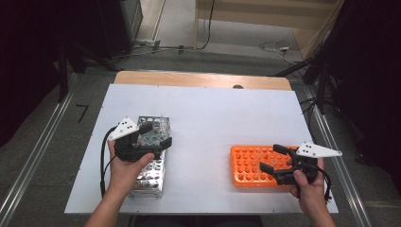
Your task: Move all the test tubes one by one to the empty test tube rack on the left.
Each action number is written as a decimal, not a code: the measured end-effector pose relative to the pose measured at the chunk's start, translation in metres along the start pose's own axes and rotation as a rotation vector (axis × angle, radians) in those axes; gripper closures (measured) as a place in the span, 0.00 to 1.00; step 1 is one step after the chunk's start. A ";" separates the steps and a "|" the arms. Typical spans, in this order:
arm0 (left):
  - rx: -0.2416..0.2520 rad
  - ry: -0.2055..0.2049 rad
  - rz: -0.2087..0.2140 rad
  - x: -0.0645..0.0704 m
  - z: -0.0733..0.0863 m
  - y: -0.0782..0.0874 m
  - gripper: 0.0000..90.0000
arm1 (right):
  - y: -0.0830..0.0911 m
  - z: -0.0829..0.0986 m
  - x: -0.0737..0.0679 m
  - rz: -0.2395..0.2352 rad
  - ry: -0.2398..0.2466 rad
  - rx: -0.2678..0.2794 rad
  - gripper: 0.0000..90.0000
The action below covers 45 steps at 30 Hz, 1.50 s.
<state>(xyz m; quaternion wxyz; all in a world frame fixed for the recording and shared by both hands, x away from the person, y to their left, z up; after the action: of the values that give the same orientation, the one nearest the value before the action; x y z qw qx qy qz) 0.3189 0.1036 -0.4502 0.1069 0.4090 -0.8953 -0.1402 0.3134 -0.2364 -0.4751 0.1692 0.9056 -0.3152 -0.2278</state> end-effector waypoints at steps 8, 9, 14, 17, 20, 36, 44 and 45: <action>0.016 -0.002 0.025 0.012 0.000 0.009 0.05 | 0.006 0.020 0.013 -0.022 -0.015 -0.032 0.18; 0.017 -0.003 0.025 0.013 0.000 0.009 0.05 | 0.008 0.022 0.014 -0.017 -0.012 -0.035 0.20; 0.009 -0.006 0.026 0.013 0.001 0.008 0.05 | 0.015 0.030 0.024 -0.003 -0.021 -0.045 0.32; 0.005 -0.004 0.027 0.014 0.002 0.007 0.05 | 0.010 0.035 0.026 -0.008 -0.023 -0.071 0.41; 0.004 -0.004 0.027 0.014 0.002 0.007 0.05 | 0.006 0.041 0.026 -0.001 -0.004 -0.107 0.46; 0.006 -0.013 0.014 0.012 0.000 0.012 0.05 | 0.002 0.051 0.033 0.026 0.042 -0.170 0.75; 0.007 -0.012 0.011 0.012 0.000 0.012 0.05 | 0.001 0.054 0.034 0.044 0.055 -0.192 0.78; 0.008 -0.012 0.013 0.012 0.000 0.012 0.05 | 0.001 0.054 0.034 0.043 0.055 -0.188 0.78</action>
<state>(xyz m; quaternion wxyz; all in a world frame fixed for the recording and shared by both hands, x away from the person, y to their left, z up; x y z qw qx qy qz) 0.3027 0.1018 -0.4447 0.1006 0.4029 -0.8991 -0.1383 0.3091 -0.2678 -0.5306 0.2671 0.8845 -0.3071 -0.2280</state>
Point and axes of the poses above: each handheld gripper's, and its own axes: y roughly backward along the jaws, z roughly out of its underside, x roughly to its right, the point moved 10 cm from there along -y, roughly forward along the jaws, and after that the axes turned 8 degrees about -y, right-handed, at the moved point
